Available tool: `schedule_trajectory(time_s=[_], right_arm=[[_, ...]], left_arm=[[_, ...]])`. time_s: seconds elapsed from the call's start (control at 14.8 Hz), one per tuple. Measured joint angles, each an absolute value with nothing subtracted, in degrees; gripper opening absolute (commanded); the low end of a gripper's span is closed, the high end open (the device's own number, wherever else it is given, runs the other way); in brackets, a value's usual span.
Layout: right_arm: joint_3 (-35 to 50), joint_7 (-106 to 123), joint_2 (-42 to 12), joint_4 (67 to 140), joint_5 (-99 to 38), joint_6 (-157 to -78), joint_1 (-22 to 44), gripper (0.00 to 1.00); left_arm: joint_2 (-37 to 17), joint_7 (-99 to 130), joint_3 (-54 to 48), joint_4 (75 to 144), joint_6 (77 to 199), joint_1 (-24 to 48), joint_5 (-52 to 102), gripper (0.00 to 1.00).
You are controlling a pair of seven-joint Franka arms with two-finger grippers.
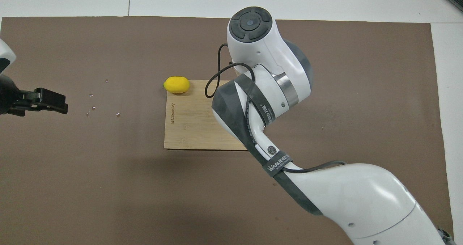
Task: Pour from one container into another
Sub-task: 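Tilt the glass cup over the metal cup with the right gripper, then carry the glass cup back away from the board with the right gripper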
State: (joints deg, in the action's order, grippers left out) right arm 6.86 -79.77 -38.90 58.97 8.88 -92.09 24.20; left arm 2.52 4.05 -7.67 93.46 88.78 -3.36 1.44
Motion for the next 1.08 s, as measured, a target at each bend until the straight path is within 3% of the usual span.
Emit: schedule_trajectory(time_s=[0.61, 1.08], right_arm=[[6.9, -79.8, -38.7, 58.6, -0.6, -93.2, 18.3, 0.00], [6.9, -71.8, -38.5, 62.6, -11.2, -95.4, 8.1, 0.00]], left_arm=[[2.5, 4.1, -7.7, 93.5, 88.8, -3.4, 1.4, 1.00], [2.5, 4.1, -7.7, 93.5, 88.8, -3.4, 1.4, 1.00]])
